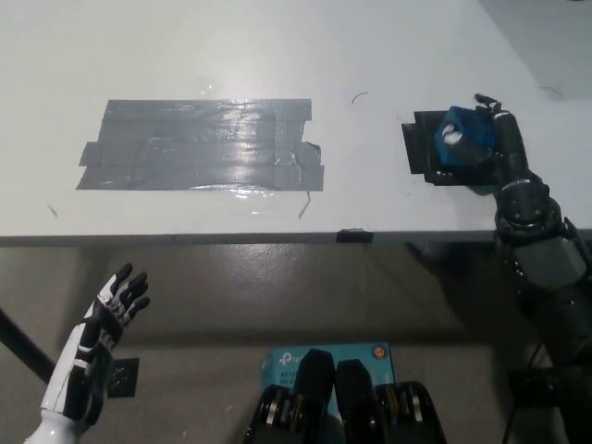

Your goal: A rubick's cube is kept in the black marked spot on the table and the robot uses its right arm to pick it up and hands it to a person

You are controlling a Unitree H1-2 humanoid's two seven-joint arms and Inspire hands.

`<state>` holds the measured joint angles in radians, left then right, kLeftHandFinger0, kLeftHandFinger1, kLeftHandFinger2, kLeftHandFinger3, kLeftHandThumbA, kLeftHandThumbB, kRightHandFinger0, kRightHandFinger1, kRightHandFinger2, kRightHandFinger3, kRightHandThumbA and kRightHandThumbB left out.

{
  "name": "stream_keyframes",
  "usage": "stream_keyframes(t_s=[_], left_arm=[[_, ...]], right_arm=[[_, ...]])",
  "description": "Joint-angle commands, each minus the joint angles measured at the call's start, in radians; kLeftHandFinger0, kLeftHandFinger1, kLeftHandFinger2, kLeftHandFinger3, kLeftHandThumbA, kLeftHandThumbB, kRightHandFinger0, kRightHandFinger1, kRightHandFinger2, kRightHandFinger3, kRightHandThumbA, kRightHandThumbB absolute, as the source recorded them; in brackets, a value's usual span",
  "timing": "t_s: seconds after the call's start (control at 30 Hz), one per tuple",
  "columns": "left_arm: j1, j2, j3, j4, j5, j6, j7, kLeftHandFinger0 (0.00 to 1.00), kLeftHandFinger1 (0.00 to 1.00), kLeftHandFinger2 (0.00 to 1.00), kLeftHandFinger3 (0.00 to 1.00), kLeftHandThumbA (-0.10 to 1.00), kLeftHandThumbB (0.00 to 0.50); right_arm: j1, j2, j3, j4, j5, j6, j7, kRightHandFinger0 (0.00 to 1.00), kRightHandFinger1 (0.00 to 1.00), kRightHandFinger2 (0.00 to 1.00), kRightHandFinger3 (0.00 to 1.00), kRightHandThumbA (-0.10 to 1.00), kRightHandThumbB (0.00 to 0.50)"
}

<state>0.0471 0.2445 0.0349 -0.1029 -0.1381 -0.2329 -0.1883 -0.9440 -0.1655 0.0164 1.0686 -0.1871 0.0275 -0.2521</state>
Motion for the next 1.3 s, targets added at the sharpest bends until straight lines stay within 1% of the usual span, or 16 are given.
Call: stream_keyframes(t_s=[0.0, 0.03, 0.1, 0.2, 0.27, 0.33, 0.43, 0.5, 0.53, 0.6, 0.67, 0.73, 0.8, 1.0, 1.13, 1.27], left_arm=[[-0.01, 0.018, 0.001, -0.032, 0.011, 0.003, -0.01, 1.0, 1.0, 1.0, 1.0, 1.0, 0.174], [-0.011, 0.017, 0.002, -0.032, 0.01, 0.004, -0.009, 1.0, 1.0, 1.0, 1.0, 1.0, 0.175], [-0.014, 0.016, 0.002, -0.028, 0.008, 0.003, -0.01, 1.0, 1.0, 1.0, 1.0, 1.0, 0.176], [-0.02, 0.014, 0.002, -0.026, 0.0, 0.007, -0.011, 1.0, 1.0, 1.0, 1.0, 1.0, 0.191], [-0.022, 0.012, 0.001, -0.032, 0.003, 0.016, -0.009, 1.0, 1.0, 1.0, 1.0, 1.0, 0.191], [-0.024, 0.013, 0.001, -0.031, 0.011, 0.012, -0.007, 1.0, 1.0, 1.0, 1.0, 1.0, 0.173], [-0.027, 0.014, 0.002, -0.035, 0.019, 0.015, -0.004, 1.0, 1.0, 1.0, 1.0, 1.0, 0.169], [-0.032, 0.015, 0.004, -0.033, 0.02, 0.012, -0.004, 1.0, 1.0, 1.0, 1.0, 1.0, 0.163], [-0.033, 0.016, 0.005, -0.034, 0.018, 0.015, -0.005, 1.0, 1.0, 1.0, 1.0, 1.0, 0.156], [-0.033, 0.018, 0.005, -0.031, 0.021, 0.008, -0.007, 1.0, 1.0, 1.0, 1.0, 1.0, 0.155], [-0.034, 0.018, 0.005, -0.031, 0.025, 0.006, -0.007, 1.0, 1.0, 1.0, 1.0, 1.0, 0.153], [-0.032, 0.019, 0.004, -0.036, 0.026, 0.01, -0.007, 1.0, 1.0, 1.0, 1.0, 1.0, 0.143], [-0.033, 0.018, 0.005, -0.034, 0.02, 0.01, -0.009, 1.0, 1.0, 1.0, 1.0, 1.0, 0.144], [-0.039, 0.019, 0.006, -0.035, 0.021, 0.014, -0.009, 1.0, 1.0, 1.0, 1.0, 1.0, 0.146], [-0.039, 0.018, 0.005, -0.032, 0.016, 0.008, -0.012, 1.0, 1.0, 1.0, 1.0, 1.0, 0.148], [-0.041, 0.014, 0.004, -0.032, 0.018, 0.01, -0.01, 1.0, 1.0, 1.0, 1.0, 1.0, 0.154]], right_arm=[[-0.021, -0.002, 0.044, 0.004, -0.076, 0.045, -0.115, 0.17, 0.34, 0.46, 0.41, -0.03, 0.265], [-0.019, -0.002, 0.045, -0.002, -0.073, 0.048, -0.12, 0.14, 0.31, 0.43, 0.39, -0.06, 0.257], [-0.014, -0.003, 0.047, -0.017, -0.07, 0.055, -0.125, 0.09, 0.3, 0.45, 0.41, -0.1, 0.249], [-0.01, -0.007, 0.05, -0.025, -0.07, 0.03, -0.138, 0.12, 0.32, 0.5, 0.47, -0.1, 0.245], [-0.006, -0.011, 0.047, -0.041, -0.068, 0.023, -0.142, 0.01, 0.25, 0.5, 0.52, -0.1, 0.239], [0.004, -0.009, 0.036, -0.079, -0.064, 0.007, -0.157, 0.05, 0.25, 0.52, 0.54, -0.1, 0.236], [0.011, -0.008, 0.026, -0.137, -0.063, 0.021, -0.161, 0.0, 0.1, 0.47, 0.58, -0.1, 0.228], [0.025, -0.006, 0.013, -0.215, -0.055, 0.022, -0.157, 0.0, 0.08, 0.56, 0.69, -0.1, 0.212], [0.032, -0.004, 0.009, -0.25, -0.055, 0.02, -0.158, 0.0, 0.11, 0.63, 0.76, -0.1, 0.208], [0.05, 0.0, -0.002, -0.355, -0.056, 0.035, -0.151, 0.0, 0.15, 0.68, 0.83, -0.1, 0.189], [0.06, 0.002, -0.006, -0.417, -0.063, 0.044, -0.151, 0.0, 0.16, 0.68, 0.84, -0.1, 0.192], [0.069, 0.008, -0.01, -0.502, -0.069, 0.077, -0.146, 0.0, 0.25, 0.75, 0.85, -0.1, 0.183], [0.074, 0.01, -0.009, -0.559, -0.079, 0.103, -0.142, 0.0, 0.28, 0.78, 0.86, -0.1, 0.186], [0.061, 0.019, -0.009, -0.656, -0.089, 0.113, -0.142, 0.0, 0.28, 0.76, 0.86, -0.1, 0.185], [0.04, 0.025, -0.012, -0.666, -0.087, 0.113, -0.137, 0.0, 0.33, 0.79, 0.92, -0.1, 0.187], [-0.004, 0.022, -0.001, -0.62, -0.093, 0.073, -0.135, 0.0, 0.32, 0.8, 0.96, -0.1, 0.191]])
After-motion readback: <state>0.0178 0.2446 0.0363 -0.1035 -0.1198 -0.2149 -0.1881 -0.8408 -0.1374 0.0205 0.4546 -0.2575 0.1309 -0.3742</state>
